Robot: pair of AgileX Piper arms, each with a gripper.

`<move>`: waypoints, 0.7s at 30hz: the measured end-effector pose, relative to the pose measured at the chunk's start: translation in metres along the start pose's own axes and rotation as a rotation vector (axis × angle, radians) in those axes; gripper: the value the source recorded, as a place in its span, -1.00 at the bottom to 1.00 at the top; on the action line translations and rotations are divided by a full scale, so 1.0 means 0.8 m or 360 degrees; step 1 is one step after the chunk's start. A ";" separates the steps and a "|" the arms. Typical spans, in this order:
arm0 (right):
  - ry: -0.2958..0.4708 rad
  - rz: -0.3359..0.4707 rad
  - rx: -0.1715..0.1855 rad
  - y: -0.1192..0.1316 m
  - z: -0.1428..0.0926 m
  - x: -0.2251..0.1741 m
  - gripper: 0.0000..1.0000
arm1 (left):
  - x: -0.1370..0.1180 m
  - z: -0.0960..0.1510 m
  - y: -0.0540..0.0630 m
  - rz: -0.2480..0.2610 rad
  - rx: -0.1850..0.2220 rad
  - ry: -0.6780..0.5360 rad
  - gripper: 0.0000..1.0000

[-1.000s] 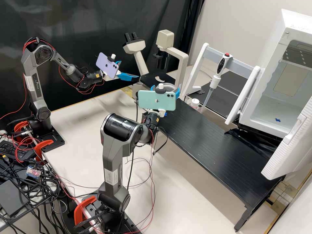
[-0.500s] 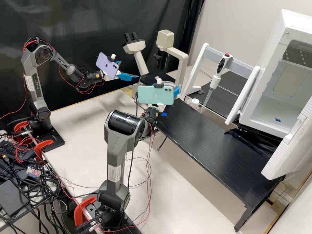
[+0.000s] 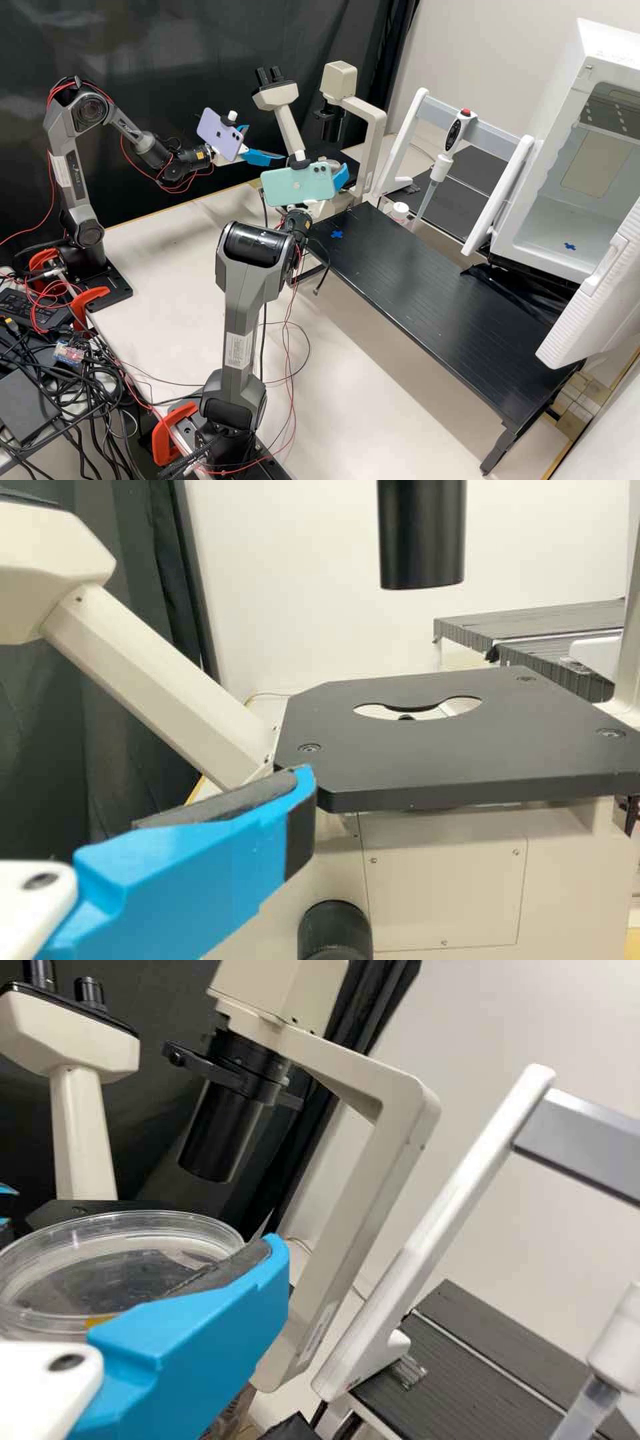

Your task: Move the petri dish to the microscope

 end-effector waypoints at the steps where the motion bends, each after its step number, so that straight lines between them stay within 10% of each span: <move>1: 0.0003 -0.0001 0.0001 0.000 -0.001 0.000 -1.00 | 0.000 0.000 0.000 0.0000 0.0000 0.0000 1.00; 16: 0.0088 -0.0012 -0.0029 -0.003 -0.029 0.025 -1.00 | 0.000 0.000 0.000 0.0000 0.0000 0.0000 1.00; 21: 0.0051 -0.0129 0.0072 -0.018 -0.028 0.060 -1.00 | 0.000 0.000 0.000 0.0000 0.0000 0.0000 1.00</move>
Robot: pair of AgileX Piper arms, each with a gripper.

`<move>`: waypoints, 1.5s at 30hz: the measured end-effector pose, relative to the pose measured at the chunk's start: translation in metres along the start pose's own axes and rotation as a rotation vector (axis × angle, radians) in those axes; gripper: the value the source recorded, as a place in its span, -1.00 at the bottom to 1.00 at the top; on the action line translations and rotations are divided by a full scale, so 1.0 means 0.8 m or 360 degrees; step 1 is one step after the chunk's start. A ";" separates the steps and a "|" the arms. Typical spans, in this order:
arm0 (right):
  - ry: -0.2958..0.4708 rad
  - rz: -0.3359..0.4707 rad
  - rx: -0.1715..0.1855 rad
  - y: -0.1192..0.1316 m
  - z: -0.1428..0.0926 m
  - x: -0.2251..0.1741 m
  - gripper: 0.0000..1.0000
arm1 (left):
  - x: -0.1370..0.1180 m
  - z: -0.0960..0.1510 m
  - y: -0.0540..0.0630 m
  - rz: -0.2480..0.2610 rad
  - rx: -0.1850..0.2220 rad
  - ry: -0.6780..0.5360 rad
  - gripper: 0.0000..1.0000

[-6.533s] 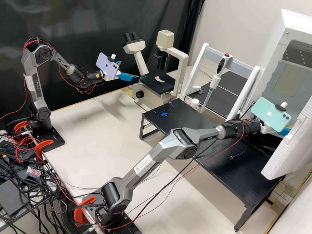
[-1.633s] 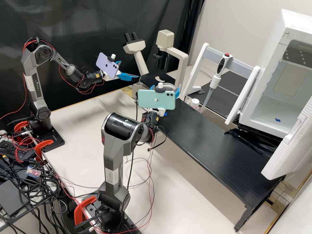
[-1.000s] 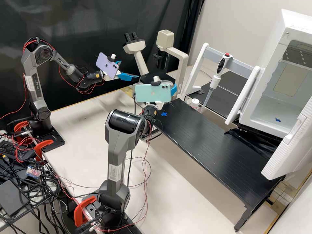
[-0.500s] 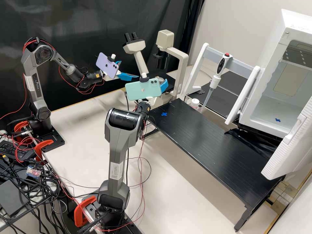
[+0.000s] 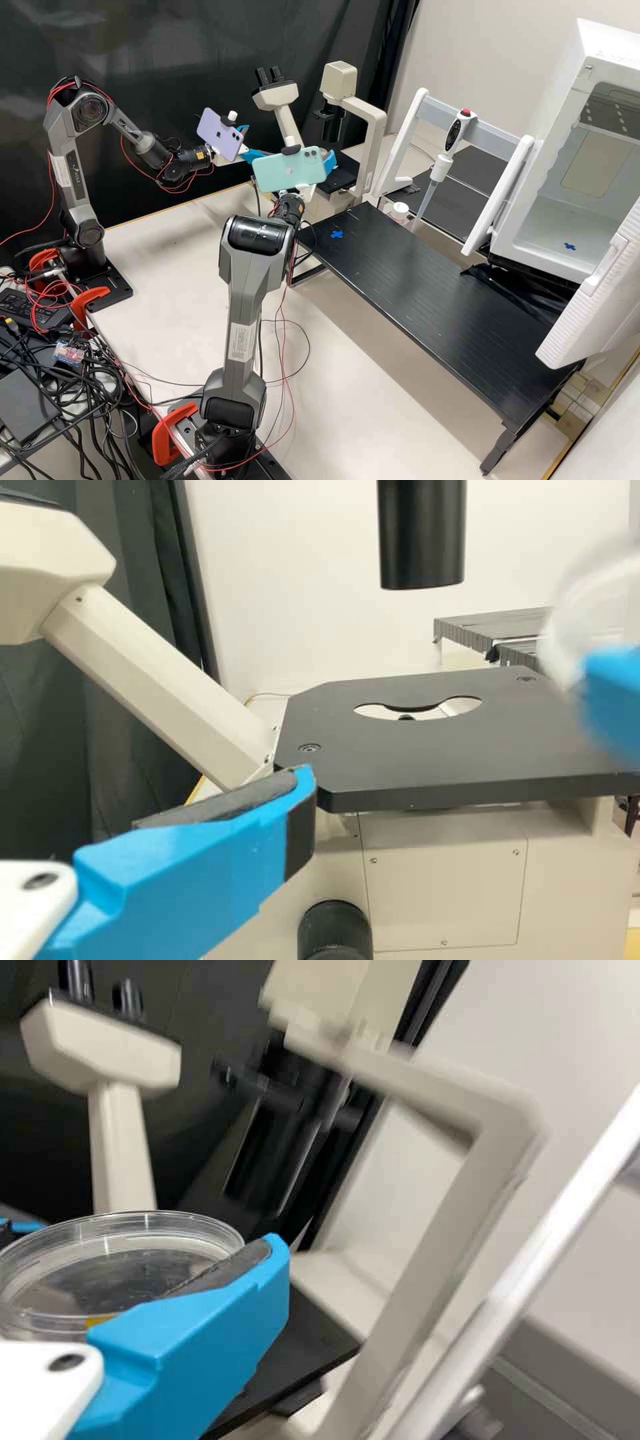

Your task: Move the petri dish to the microscope

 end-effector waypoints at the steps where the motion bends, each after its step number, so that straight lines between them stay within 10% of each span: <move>1: -0.0011 -0.0028 0.0007 -0.004 0.002 0.003 -1.00 | 0.000 0.000 0.000 0.0000 0.0000 0.0000 1.00; 5: -0.0054 -0.0124 0.0078 -0.011 0.007 0.020 -1.00 | 0.000 0.000 0.000 0.0000 0.0000 0.0000 1.00; 17: -0.0289 -0.0131 0.0562 -0.013 0.082 0.104 -1.00 | 0.000 0.000 0.000 0.0000 0.0000 0.0000 1.00; 45: -0.0349 -0.0124 0.0478 -0.002 0.062 0.142 -1.00 | 0.000 0.000 0.000 0.0000 0.0000 0.0000 1.00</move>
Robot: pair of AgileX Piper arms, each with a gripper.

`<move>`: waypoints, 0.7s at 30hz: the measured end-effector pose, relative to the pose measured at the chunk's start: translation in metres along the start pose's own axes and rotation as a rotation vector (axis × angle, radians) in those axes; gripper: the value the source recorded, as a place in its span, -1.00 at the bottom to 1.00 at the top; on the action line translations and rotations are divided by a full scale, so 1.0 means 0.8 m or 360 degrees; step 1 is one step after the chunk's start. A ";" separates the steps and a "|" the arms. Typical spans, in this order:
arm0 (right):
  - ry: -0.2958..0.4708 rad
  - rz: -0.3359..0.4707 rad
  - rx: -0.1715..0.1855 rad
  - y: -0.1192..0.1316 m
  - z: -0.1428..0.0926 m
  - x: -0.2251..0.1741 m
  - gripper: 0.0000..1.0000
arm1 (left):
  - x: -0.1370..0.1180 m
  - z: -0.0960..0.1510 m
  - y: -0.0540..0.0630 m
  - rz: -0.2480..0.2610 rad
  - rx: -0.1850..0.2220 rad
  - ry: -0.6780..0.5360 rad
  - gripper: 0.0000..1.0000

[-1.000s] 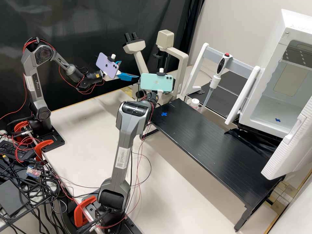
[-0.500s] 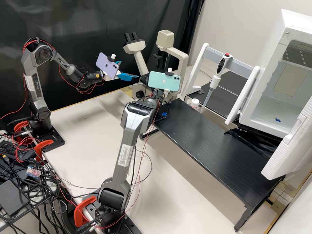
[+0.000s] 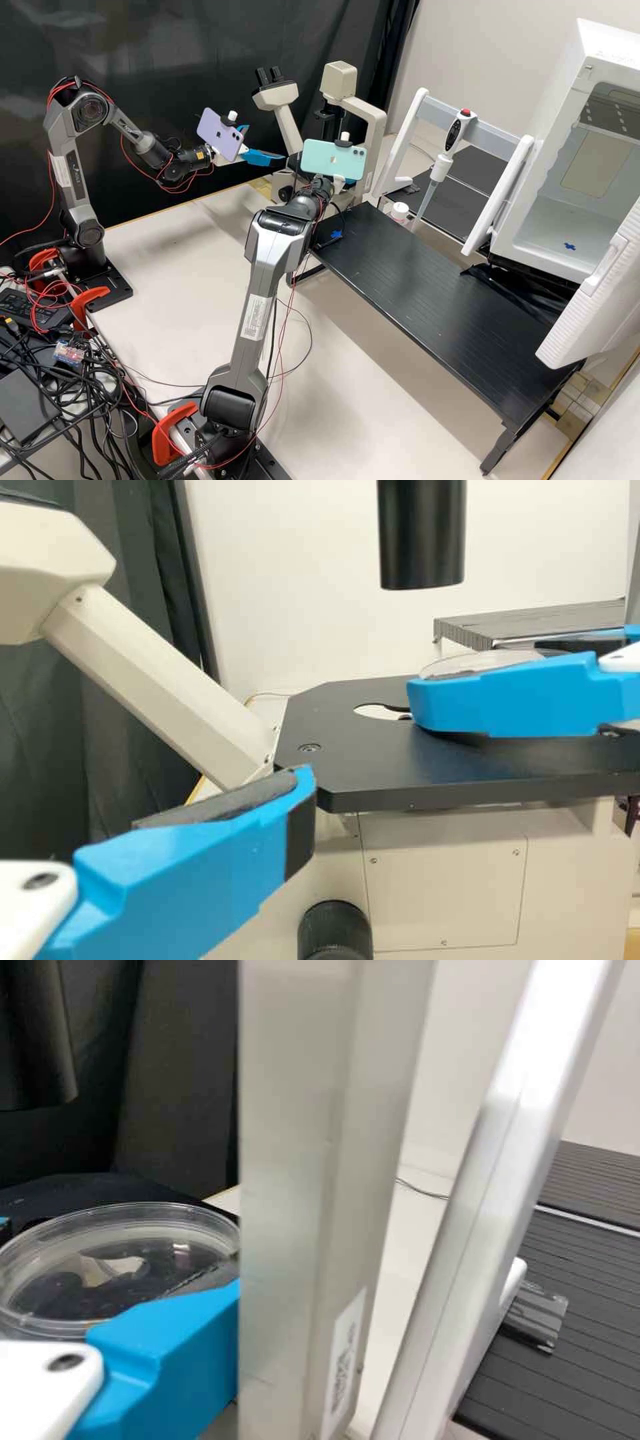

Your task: Move the petri dish to the microscope

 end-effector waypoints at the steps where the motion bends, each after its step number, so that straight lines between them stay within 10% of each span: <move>1: 0.0004 -0.0003 -0.0007 -0.001 -0.002 0.000 -1.00 | 0.000 0.000 0.000 0.0000 0.0000 0.0000 1.00; 21: 0.0053 -0.0068 0.0002 -0.012 -0.014 -0.001 -1.00 | 0.000 0.000 0.000 0.0000 0.0000 0.0000 1.00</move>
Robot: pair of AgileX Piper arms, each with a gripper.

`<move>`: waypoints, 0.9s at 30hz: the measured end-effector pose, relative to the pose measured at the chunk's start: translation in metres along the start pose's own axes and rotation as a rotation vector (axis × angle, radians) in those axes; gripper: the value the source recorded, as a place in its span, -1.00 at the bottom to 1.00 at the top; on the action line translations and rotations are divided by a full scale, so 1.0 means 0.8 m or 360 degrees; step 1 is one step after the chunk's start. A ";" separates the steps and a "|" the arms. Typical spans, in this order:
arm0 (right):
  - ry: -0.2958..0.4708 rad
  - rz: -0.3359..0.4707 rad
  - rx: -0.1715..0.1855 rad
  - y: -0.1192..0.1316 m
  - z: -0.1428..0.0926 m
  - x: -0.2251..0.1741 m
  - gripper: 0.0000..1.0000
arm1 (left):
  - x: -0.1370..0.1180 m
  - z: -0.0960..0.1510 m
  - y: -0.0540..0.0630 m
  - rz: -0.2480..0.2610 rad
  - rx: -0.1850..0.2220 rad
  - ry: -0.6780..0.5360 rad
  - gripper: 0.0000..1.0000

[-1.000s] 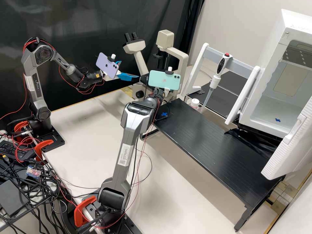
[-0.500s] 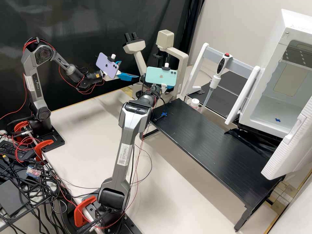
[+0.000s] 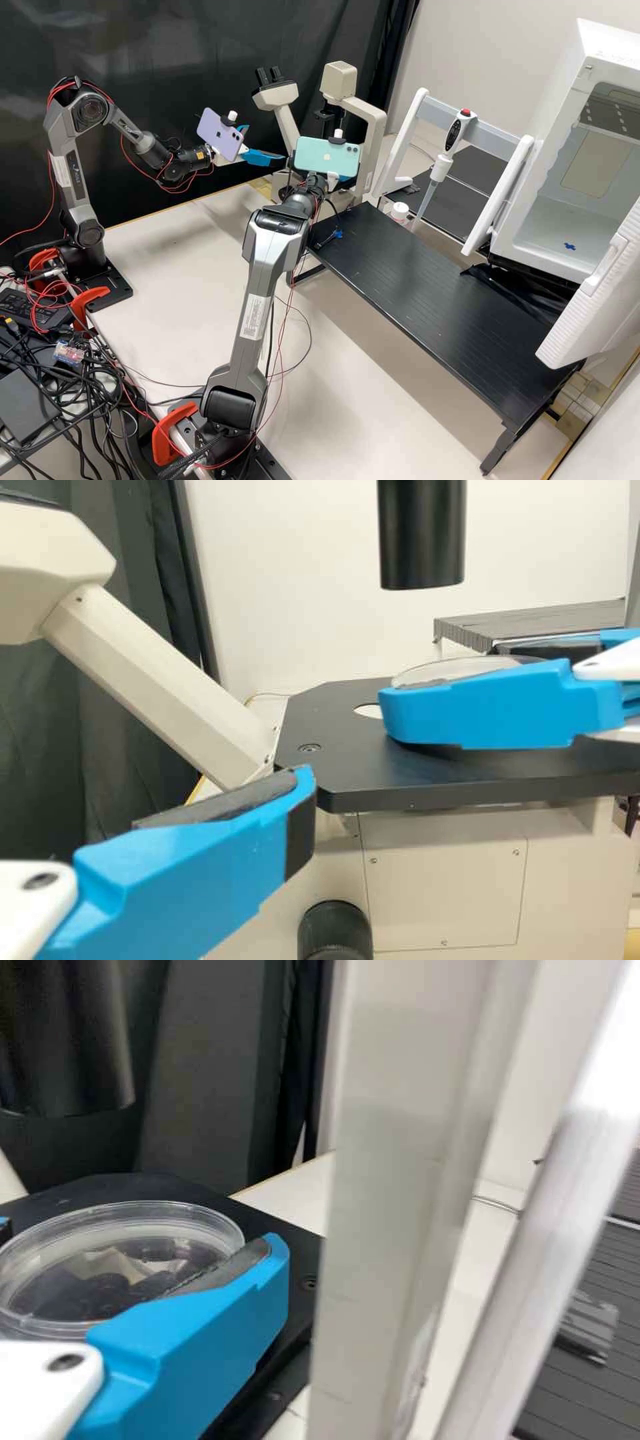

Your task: Move the petri dish to the microscope

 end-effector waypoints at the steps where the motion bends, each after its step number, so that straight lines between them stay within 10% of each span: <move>1: 0.0008 -0.0005 0.0002 -0.001 -0.001 0.000 -1.00 | 0.000 0.000 0.000 0.0000 0.0000 0.0000 1.00; 13: 0.0046 -0.0030 -0.0023 -0.005 -0.007 0.000 -1.00 | 0.000 0.000 0.000 0.0000 0.0000 0.0000 1.00; 14: 0.0047 -0.0031 -0.0022 -0.005 -0.007 0.000 1.00 | 0.000 0.000 0.000 0.0000 0.0000 0.0000 1.00; 27: 0.0103 -0.0076 -0.0020 -0.008 -0.012 -0.001 1.00 | 0.000 0.000 0.000 0.0000 0.0000 0.0000 1.00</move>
